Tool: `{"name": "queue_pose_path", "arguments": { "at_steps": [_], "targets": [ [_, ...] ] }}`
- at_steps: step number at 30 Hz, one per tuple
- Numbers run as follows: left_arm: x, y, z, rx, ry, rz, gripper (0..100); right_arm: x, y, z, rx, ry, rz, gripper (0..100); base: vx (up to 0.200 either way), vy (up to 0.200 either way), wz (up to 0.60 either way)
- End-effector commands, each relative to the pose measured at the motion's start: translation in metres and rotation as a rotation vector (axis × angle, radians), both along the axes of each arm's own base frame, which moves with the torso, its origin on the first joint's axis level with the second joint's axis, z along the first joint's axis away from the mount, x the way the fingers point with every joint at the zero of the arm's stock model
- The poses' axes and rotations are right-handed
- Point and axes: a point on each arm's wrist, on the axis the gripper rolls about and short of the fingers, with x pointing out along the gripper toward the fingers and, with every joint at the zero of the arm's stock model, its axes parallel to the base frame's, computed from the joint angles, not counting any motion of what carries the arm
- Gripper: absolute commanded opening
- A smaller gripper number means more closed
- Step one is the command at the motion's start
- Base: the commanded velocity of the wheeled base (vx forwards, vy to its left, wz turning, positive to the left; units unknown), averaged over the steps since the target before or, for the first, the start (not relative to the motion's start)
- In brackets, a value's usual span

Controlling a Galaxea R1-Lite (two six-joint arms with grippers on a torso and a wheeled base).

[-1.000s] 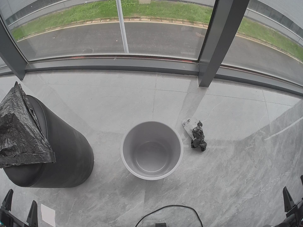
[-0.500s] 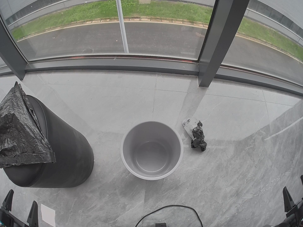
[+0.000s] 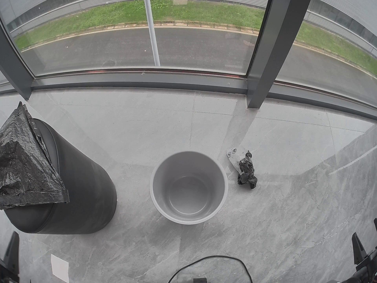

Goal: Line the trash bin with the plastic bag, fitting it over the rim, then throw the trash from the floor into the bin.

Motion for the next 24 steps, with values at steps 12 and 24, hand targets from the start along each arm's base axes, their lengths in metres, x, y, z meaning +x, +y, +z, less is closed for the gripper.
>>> {"name": "queue_pose_path", "arguments": {
  "at_steps": [12,24],
  "targets": [
    [0.059,-0.007,0.024,0.387,0.220,-0.176,100,0.015,0.001,0.100,0.231,-0.037,0.072,100,0.000,0.000,0.00],
    [0.070,-0.010,0.023,1.013,0.181,-0.225,100,0.031,0.002,0.090,0.074,0.039,0.110,100,0.000,0.000,0.00]
  ]
}}
